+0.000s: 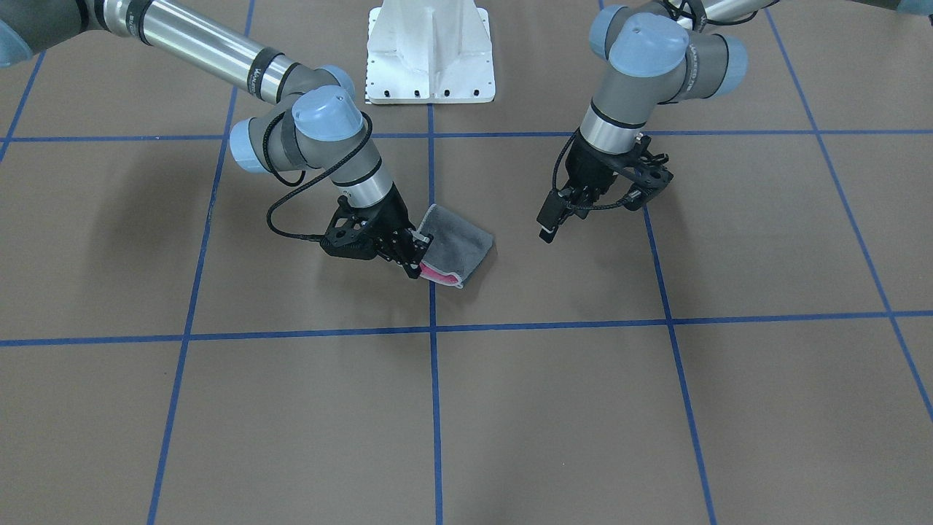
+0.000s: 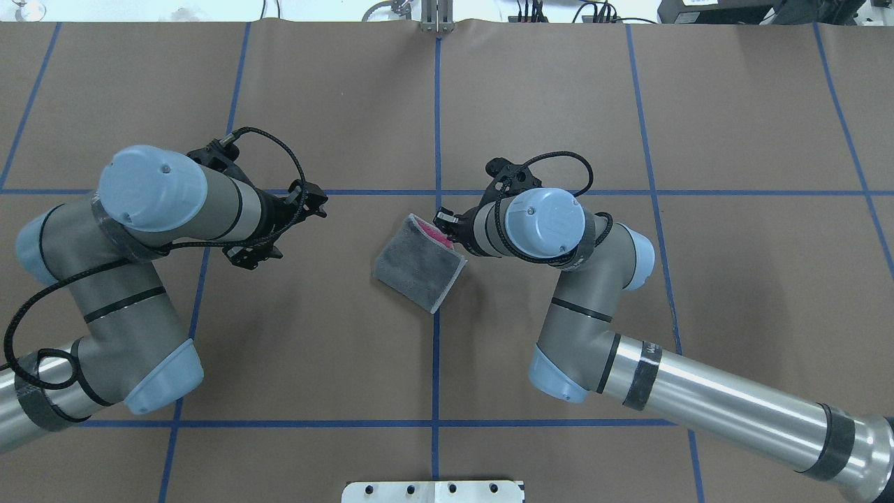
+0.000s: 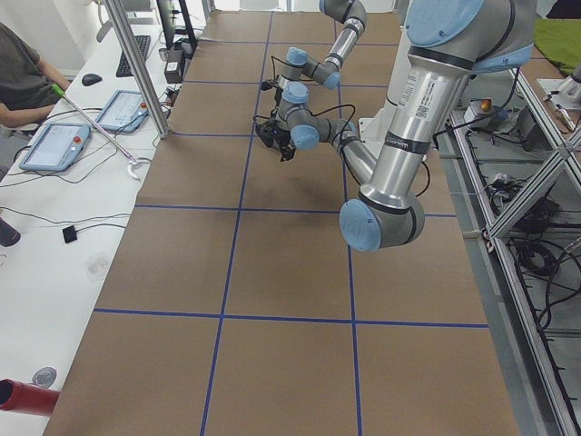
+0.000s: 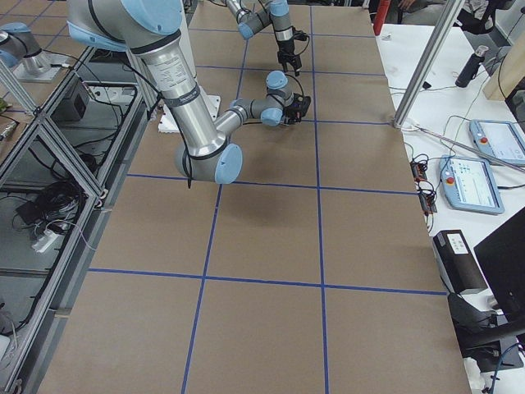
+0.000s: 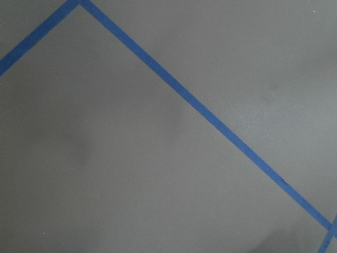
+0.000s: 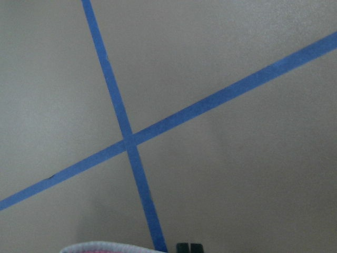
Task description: Fold towel twice with both arms
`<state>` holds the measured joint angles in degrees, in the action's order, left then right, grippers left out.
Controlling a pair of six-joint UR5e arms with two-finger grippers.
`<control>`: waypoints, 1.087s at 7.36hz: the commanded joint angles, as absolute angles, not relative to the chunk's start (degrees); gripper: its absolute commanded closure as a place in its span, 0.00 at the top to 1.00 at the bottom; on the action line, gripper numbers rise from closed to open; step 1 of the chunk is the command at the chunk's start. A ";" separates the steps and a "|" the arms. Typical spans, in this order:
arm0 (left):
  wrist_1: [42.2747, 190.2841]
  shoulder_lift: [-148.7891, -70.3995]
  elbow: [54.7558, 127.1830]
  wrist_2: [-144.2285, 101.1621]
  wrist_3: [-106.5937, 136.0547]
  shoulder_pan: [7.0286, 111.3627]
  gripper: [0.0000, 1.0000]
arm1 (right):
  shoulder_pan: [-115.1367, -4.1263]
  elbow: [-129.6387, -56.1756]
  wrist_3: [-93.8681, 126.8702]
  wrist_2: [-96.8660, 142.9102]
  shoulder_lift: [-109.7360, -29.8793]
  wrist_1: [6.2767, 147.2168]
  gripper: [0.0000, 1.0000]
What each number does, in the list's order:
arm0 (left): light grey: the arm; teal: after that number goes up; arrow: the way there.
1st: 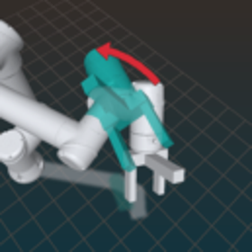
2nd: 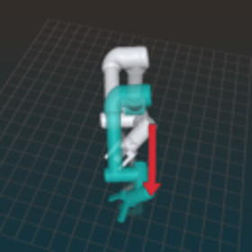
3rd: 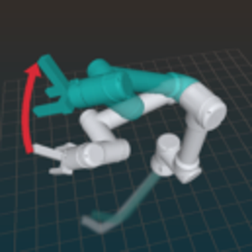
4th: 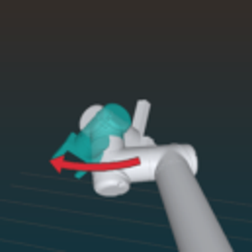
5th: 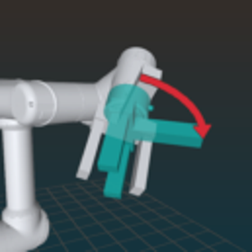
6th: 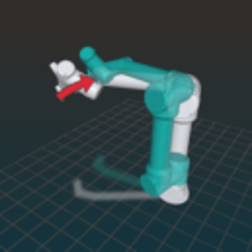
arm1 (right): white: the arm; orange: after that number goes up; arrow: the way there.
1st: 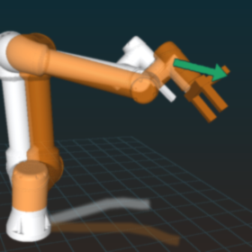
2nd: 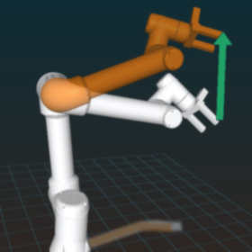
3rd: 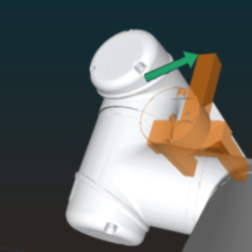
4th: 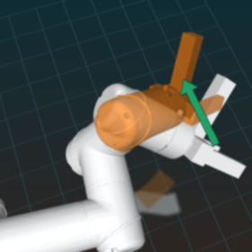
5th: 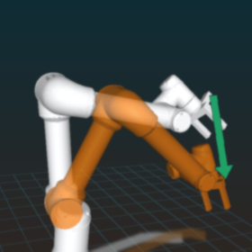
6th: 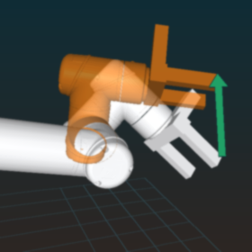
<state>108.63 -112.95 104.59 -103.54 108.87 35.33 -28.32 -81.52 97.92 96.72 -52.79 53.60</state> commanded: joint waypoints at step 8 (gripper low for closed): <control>108.63 -113.20 104.59 -103.54 109.34 35.16 1.00 | -26.98 -87.10 97.91 97.38 -54.23 60.56 0.00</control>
